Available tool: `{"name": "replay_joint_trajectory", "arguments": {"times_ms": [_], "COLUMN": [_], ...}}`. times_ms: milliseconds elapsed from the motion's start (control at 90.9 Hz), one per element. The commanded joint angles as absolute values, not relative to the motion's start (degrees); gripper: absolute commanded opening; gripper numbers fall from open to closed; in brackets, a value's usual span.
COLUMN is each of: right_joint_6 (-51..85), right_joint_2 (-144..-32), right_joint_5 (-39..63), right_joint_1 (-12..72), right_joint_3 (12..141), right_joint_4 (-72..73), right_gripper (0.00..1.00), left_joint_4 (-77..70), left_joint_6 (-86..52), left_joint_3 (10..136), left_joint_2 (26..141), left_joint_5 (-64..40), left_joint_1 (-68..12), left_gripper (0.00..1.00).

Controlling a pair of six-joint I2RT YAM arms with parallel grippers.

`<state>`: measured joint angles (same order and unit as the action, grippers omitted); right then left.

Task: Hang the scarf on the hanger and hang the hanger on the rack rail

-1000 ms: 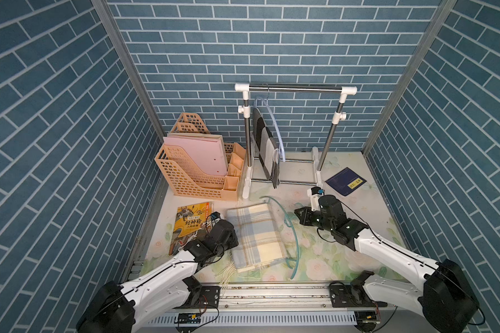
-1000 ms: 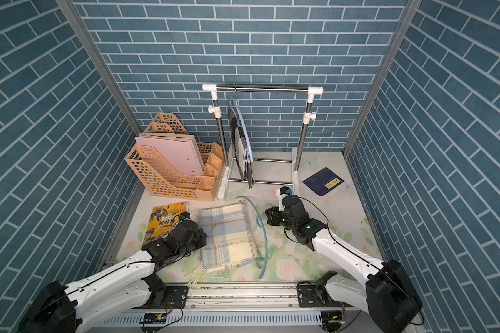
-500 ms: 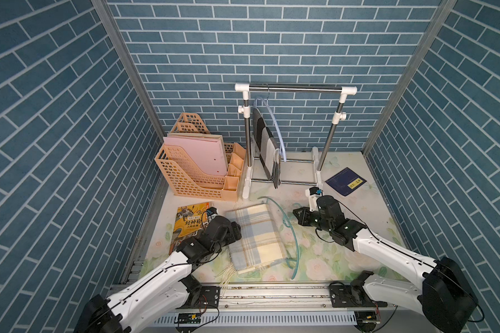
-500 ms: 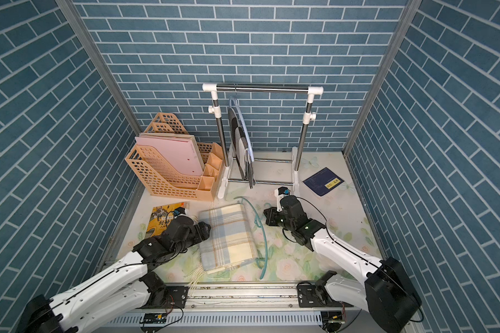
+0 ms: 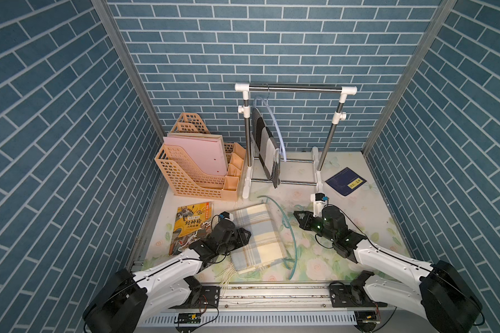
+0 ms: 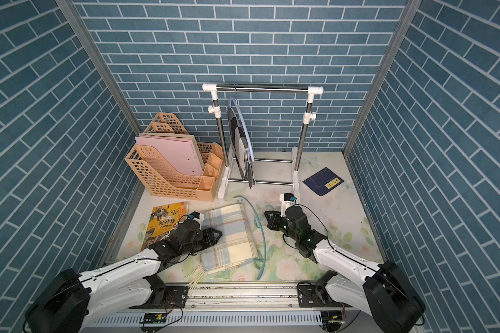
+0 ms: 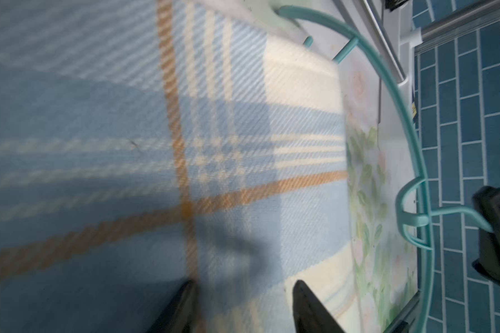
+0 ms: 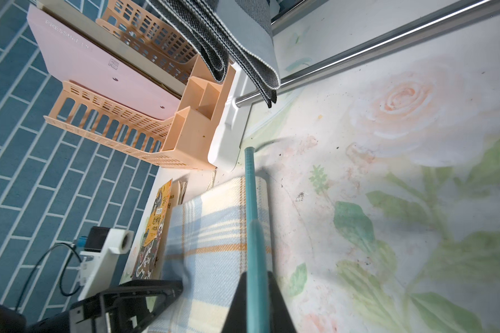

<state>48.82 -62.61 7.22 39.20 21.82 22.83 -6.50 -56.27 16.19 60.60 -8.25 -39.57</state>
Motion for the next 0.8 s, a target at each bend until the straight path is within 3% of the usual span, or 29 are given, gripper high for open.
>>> {"name": "replay_joint_trajectory", "arguments": {"times_ms": [0, 253, 561, 792], "right_joint_6": [52.4, 51.6, 42.1, 38.1], "right_joint_2": [-61.7, -58.9, -55.0, -56.6], "right_joint_5": [5.8, 6.2, 0.4, -2.1], "right_joint_1": [40.3, 40.8, 41.3, 42.3], "right_joint_3": [20.6, 20.1, 33.9, 47.2], "right_joint_4": [31.7, 37.5, 7.4, -11.6], "right_gripper": [0.0, 0.0, 0.0, 0.0], "left_joint_4": [-12.8, -9.2, 0.7, -17.2], "left_joint_6": [-56.6, -55.7, -52.9, -58.3], "left_joint_3": [15.0, 14.7, 26.5, 27.2], "left_joint_2": [62.2, 60.7, 47.7, 50.4], "left_joint_5": [-9.5, -9.1, -3.2, -7.0], "left_joint_1": [-39.8, -39.8, -39.8, -41.1], "left_gripper": [0.52, 0.51, 0.78, 0.81]}}
